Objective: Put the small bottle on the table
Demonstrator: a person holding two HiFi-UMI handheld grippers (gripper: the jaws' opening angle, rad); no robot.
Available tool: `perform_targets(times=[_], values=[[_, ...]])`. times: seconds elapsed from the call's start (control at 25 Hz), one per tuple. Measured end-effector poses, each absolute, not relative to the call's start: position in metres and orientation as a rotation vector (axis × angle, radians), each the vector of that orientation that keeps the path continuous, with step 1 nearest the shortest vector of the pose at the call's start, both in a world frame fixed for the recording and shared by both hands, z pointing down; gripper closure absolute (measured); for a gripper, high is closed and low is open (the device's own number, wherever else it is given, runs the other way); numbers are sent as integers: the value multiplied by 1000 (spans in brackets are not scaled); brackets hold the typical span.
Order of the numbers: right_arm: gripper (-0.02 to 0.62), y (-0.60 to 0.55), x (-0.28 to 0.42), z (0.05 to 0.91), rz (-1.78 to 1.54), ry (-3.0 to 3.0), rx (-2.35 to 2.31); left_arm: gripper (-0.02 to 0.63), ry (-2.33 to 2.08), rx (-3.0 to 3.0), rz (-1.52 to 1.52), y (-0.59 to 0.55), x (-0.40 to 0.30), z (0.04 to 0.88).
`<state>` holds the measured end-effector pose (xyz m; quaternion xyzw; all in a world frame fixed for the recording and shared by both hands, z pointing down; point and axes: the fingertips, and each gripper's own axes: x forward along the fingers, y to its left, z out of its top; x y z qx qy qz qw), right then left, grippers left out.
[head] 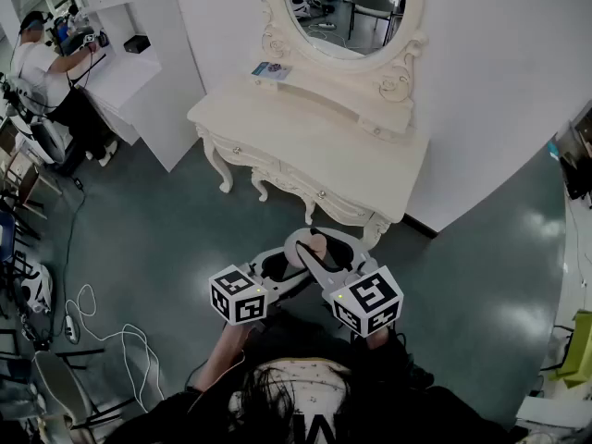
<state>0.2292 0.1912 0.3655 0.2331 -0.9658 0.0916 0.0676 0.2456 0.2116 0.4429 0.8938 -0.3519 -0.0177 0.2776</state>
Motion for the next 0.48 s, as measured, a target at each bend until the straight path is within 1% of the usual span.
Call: perform_targets(times=[0.48], values=[[453,183,196,366,253,-2908,706,357,-944,2407,-54,203,213,444]])
